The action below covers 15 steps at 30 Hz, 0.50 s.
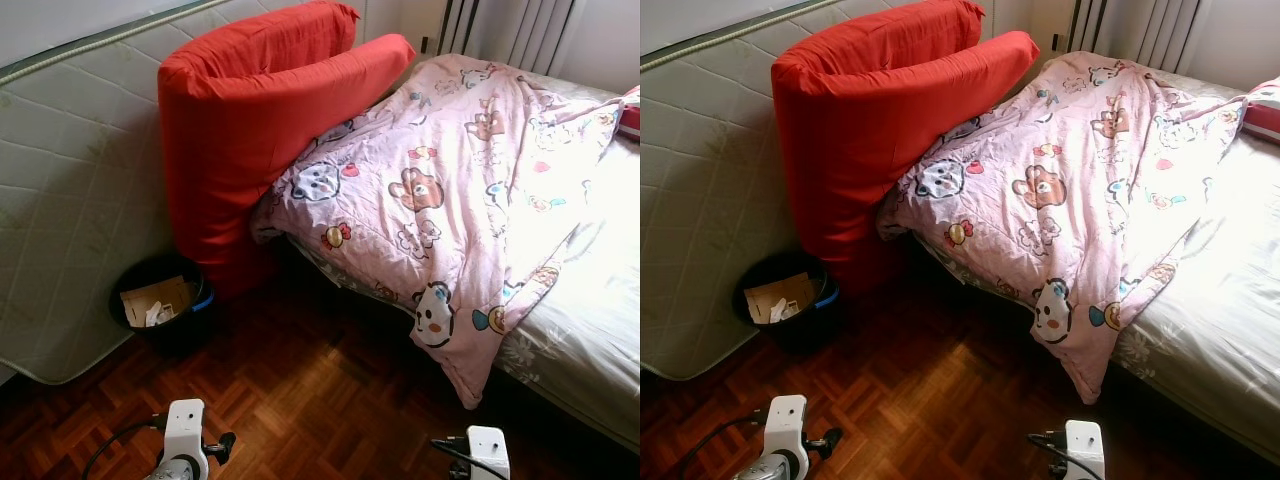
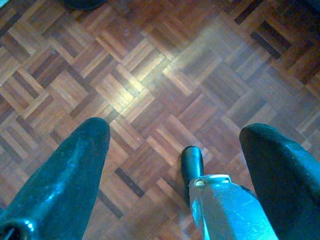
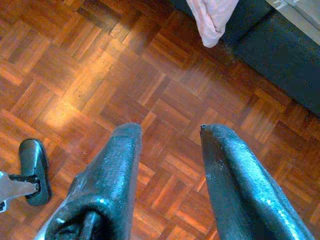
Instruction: Clean up the room
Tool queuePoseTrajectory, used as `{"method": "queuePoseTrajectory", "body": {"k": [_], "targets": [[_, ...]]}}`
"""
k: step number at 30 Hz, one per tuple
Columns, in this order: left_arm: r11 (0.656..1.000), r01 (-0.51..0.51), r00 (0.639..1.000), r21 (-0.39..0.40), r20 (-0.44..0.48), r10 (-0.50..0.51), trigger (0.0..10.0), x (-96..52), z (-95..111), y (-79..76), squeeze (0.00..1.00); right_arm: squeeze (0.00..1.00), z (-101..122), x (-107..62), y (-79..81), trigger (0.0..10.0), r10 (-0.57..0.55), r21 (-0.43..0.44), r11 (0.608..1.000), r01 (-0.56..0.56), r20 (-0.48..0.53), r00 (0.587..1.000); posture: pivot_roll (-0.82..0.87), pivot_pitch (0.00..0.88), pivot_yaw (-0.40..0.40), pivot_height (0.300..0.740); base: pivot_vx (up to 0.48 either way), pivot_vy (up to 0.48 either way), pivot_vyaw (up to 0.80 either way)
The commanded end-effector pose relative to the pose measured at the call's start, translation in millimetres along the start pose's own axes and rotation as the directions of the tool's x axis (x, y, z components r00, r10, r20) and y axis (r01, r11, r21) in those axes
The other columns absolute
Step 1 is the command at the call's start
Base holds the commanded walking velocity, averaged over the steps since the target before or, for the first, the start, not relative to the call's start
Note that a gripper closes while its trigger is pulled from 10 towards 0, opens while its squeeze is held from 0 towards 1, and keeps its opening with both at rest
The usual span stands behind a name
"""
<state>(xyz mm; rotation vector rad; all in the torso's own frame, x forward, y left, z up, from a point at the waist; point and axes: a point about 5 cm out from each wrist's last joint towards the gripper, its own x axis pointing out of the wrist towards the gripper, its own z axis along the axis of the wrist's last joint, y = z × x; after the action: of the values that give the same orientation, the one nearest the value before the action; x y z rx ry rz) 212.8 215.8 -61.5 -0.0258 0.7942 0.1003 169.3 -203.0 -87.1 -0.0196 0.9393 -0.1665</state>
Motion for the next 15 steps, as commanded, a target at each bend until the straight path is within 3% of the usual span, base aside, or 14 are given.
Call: {"method": "queuePoseTrajectory", "body": {"k": [1,15], "targets": [[1.0,-0.017,0.999,-0.014,-0.03,0.016,10.0,-1.8,-7.5,3.2,0.0,0.0,-5.9,-1.3,0.0,10.0,0.0,-0.006,1.0,0.0,-0.012,1.0,0.03,0.078,0.031,0.74,0.0,0.0,0.52],[1.0,-0.019,0.999,-0.021,-0.03,0.018,10.0,-1.4,-7.0,1.9,0.0,0.0,-5.8,-1.2,-0.1,10.0,-0.002,-0.03,1.0,0.002,-0.017,1.0,0.04,0.07,0.025,0.74,0.0,0.0,0.8]]}}
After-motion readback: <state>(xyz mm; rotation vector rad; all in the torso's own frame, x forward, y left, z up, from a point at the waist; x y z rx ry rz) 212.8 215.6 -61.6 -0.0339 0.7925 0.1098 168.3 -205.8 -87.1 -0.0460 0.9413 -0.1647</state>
